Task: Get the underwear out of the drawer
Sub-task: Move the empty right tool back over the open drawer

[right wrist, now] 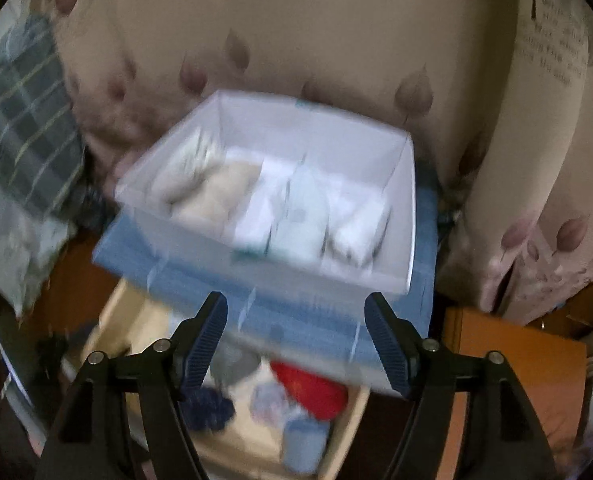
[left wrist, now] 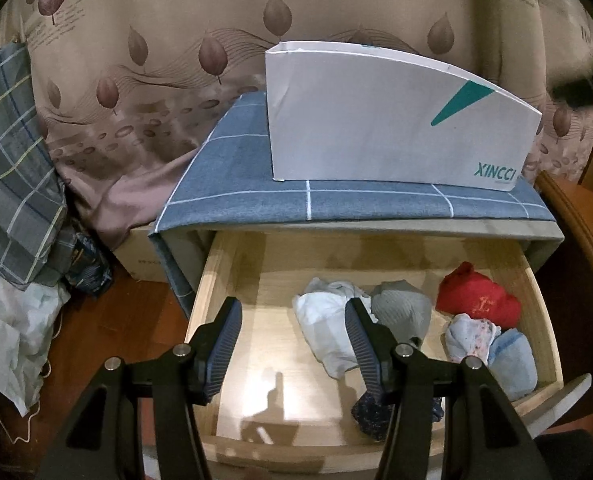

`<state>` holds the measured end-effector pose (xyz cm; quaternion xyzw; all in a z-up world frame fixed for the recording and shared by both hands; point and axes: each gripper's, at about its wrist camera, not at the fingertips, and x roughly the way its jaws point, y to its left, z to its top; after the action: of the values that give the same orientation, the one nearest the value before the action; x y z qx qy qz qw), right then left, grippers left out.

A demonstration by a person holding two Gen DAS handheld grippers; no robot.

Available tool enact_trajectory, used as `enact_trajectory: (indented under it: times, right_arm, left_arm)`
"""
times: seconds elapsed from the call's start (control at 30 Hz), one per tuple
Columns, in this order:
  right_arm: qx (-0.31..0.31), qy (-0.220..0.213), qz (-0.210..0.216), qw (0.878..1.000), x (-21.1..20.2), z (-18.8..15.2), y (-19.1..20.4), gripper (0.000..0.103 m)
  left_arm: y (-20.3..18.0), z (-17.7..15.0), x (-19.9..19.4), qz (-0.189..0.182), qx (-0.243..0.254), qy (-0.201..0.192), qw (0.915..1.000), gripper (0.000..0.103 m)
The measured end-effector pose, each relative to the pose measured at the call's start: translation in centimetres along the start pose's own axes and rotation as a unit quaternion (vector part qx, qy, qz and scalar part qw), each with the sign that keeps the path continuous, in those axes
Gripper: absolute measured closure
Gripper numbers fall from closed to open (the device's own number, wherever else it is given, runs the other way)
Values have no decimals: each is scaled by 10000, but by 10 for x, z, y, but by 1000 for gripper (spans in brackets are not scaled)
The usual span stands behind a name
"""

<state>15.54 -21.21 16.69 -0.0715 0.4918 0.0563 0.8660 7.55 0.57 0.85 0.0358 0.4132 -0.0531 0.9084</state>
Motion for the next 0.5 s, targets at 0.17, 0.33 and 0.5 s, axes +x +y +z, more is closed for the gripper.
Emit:
enact_trajectory:
  times: [0.17,0.33,0.5]
  right_arm:
    - [-322,783,101,9964,29,-55,4,37]
    - [-317,1651,215,9855,75,-102,1,44]
    - [-164,2227,219,9745,112,-129,-8,45]
  left_arm:
    - [4,1,-4,-86,-83,-134,9998,48]
    - [5,2,-3,-71,-67,-108,9999,48]
    - [3,2,1,-140,-18,43,9999,48]
